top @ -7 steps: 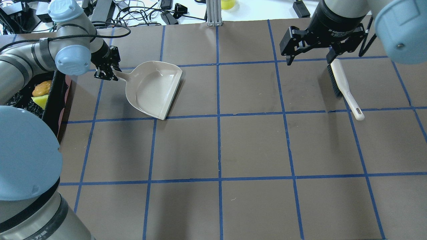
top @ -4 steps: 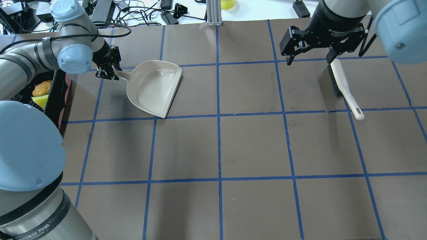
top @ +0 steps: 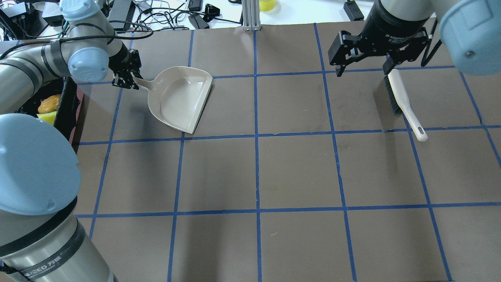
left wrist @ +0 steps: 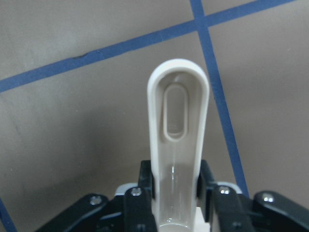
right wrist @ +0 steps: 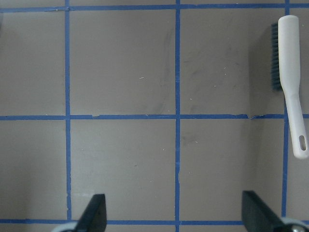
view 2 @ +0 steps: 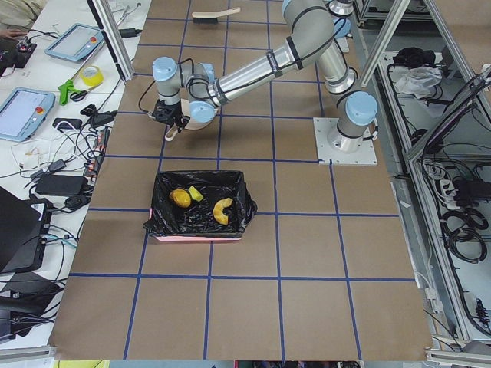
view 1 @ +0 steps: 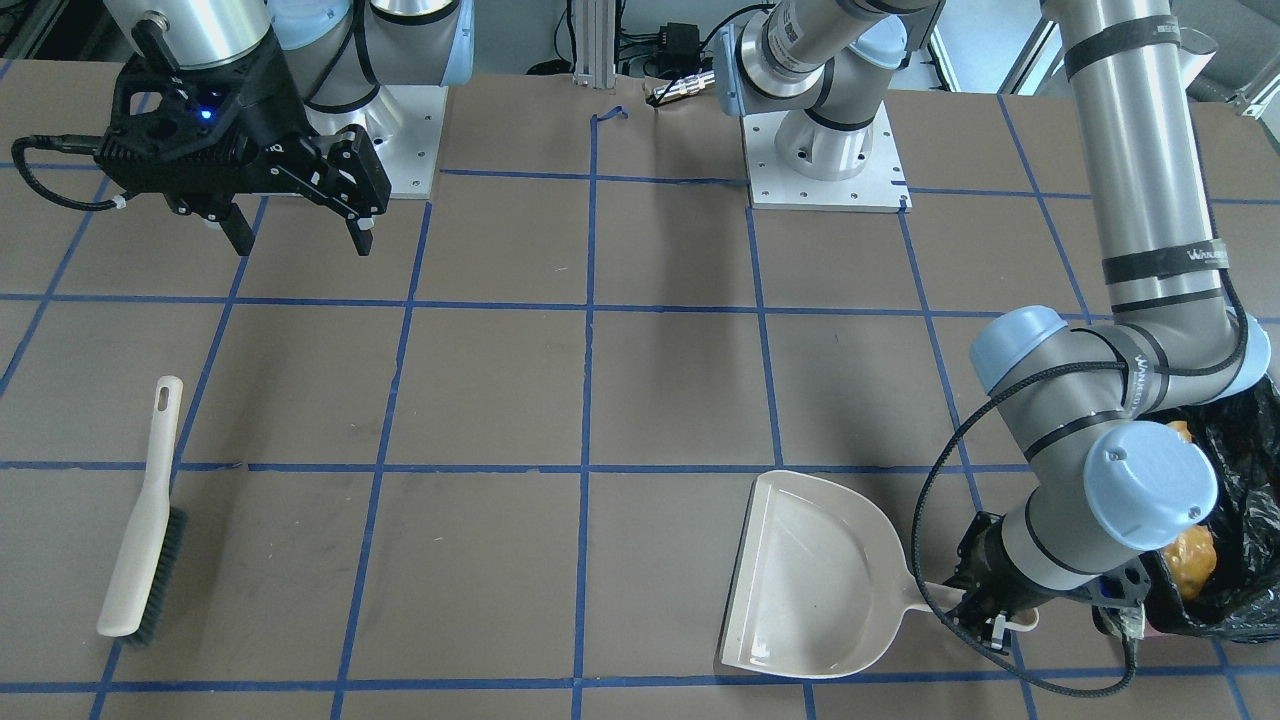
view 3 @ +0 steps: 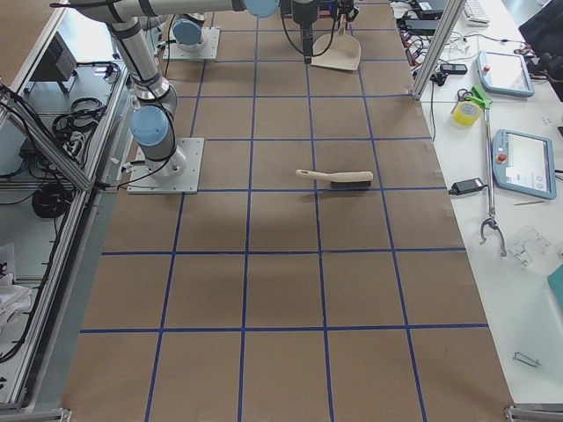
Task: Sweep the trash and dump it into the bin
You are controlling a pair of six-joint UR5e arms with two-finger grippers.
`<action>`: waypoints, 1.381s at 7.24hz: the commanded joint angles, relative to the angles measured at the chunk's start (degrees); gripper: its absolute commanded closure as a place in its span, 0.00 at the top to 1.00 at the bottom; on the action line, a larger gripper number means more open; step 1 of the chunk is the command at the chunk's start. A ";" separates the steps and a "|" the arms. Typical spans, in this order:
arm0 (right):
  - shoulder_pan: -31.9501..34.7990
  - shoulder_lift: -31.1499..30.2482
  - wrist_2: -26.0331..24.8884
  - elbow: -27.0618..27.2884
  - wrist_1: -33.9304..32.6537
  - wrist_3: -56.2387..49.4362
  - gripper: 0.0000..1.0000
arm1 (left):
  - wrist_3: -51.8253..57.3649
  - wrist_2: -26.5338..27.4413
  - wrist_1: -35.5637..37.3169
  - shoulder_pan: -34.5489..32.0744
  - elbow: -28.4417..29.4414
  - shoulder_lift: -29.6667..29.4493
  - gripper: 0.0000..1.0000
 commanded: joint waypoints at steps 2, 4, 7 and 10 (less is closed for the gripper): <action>0.00 0.00 0.01 0.00 0.00 0.06 1.00 | -2.74 -0.11 -0.24 0.00 0.07 -1.11 0.03; 0.00 0.00 0.01 0.00 0.00 0.06 1.00 | -2.74 0.07 -0.15 0.09 0.25 -1.11 0.03; 0.00 0.00 0.01 0.00 0.09 -0.03 1.00 | -2.74 0.86 -0.15 0.70 1.03 -1.20 0.13; 0.00 -0.09 0.01 0.00 0.18 0.06 1.00 | -5.98 0.77 -2.00 0.35 2.36 -1.81 0.37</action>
